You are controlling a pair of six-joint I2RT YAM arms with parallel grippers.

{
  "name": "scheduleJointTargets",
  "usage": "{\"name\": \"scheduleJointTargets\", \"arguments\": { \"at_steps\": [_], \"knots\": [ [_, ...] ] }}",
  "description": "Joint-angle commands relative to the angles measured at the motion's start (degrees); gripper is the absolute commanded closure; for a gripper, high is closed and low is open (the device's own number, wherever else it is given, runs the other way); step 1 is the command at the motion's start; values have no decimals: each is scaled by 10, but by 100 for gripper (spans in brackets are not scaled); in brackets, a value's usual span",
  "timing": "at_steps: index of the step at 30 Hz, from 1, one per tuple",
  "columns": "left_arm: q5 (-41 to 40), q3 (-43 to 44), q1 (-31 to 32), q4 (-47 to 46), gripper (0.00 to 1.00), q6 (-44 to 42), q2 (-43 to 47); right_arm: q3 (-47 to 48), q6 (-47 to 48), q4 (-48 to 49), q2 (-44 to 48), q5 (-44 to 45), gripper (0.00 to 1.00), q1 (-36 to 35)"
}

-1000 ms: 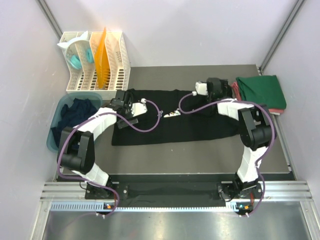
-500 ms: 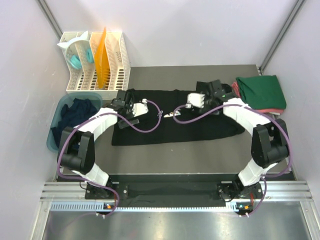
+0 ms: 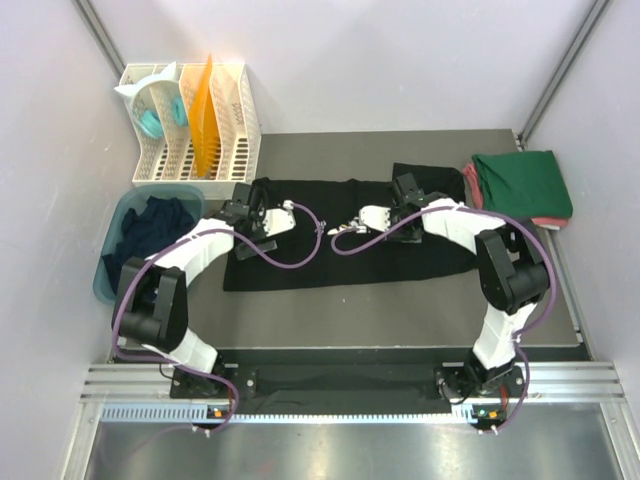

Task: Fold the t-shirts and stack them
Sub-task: Fold the flattened tshirt in 1/3 of the way

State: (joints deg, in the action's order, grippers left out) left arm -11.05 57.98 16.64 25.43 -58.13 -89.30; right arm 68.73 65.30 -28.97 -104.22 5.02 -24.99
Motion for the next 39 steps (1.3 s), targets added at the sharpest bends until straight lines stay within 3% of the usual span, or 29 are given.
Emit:
{"name": "scheduleJointTargets", "arguments": {
  "at_steps": [1,7,13,18,21,25,27,39],
  "knots": [
    [-4,-7,2,-18,2,12,31,32,-9,43,-9,13,57,3],
    [-1,-2,3,-17,2,16,27,40,-4,54,-23,26,64,9],
    [-4,1,5,-16,2,10,26,48,-3,30,-10,3,57,10],
    [-1,8,6,-16,2,11,21,42,7,44,-16,23,57,12],
    [-2,13,8,-14,2,14,17,42,7,44,-26,25,61,14],
    [-5,13,8,-14,2,11,18,42,7,50,-33,26,90,14],
    [-6,12,8,-15,2,11,19,45,8,58,-34,32,98,13],
    [0,12,13,-18,2,18,13,89,55,145,-47,78,100,-3]
  ]
}}
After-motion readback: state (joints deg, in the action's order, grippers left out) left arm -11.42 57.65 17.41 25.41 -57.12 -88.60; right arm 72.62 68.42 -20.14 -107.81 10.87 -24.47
